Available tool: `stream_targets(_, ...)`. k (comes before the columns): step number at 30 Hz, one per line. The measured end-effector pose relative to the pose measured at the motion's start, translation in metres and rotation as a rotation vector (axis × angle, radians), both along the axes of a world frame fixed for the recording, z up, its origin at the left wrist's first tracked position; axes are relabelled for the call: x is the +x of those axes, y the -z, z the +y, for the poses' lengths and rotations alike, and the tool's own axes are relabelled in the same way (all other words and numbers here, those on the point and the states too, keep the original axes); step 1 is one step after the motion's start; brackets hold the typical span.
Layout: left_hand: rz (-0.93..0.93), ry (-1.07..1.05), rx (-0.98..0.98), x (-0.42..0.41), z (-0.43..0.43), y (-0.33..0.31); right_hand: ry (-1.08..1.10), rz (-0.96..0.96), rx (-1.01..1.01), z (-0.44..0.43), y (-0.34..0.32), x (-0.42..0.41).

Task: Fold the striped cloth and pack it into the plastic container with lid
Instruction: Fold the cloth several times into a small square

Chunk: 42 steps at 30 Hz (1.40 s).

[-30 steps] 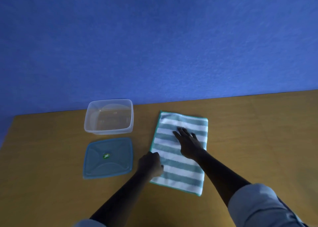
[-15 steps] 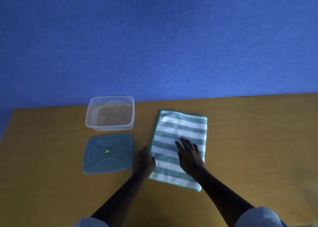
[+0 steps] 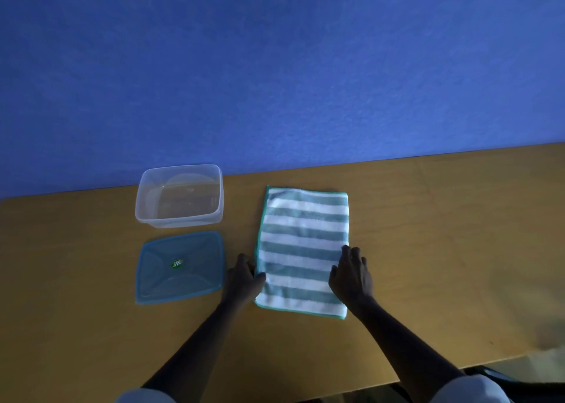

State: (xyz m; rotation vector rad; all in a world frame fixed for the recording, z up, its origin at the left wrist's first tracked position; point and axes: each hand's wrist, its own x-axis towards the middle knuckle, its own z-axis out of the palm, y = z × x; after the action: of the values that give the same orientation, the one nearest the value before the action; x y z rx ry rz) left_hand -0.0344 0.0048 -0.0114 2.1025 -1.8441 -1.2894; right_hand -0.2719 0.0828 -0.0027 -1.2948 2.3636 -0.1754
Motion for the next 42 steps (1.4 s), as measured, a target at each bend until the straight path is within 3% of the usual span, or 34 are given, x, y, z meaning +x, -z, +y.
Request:
stream_targets(4,-0.013,0.012,0.013,0.011,0.005,0.004,0.186,-0.162,0.063,0.015,0.002,0.002)
stream_targets(11,-0.032,-0.036,0.043,0.021,0.011,-0.002,0.292,-0.317,0.043,0.027,0.005,-0.003)
stream_targets(17,0.230,-0.113,0.053,0.028,0.011,-0.015,0.442,-0.593,-0.080,0.037,-0.007,-0.014)
stream_targets(24,0.577,-0.307,0.453,0.036,-0.006,-0.026,0.473,-1.036,-0.068,0.032,-0.021,-0.047)
stream_targets(29,0.709,-0.390,0.506,0.028,-0.038,-0.029,0.564,-1.314,-0.080,0.018,-0.029,-0.070)
stream_targets(34,0.728,-0.192,0.277,0.018,-0.059,-0.026,0.656,-1.332,-0.111,-0.006,-0.030,-0.083)
stream_targets(40,0.457,-0.043,-0.039,-0.001,-0.083,-0.022,0.548,-1.058,-0.179,-0.025,-0.031,-0.083)
stream_targets(42,0.445,0.035,-0.049,-0.006,-0.082,-0.022,0.501,-0.905,-0.212,-0.029,-0.028,-0.080)
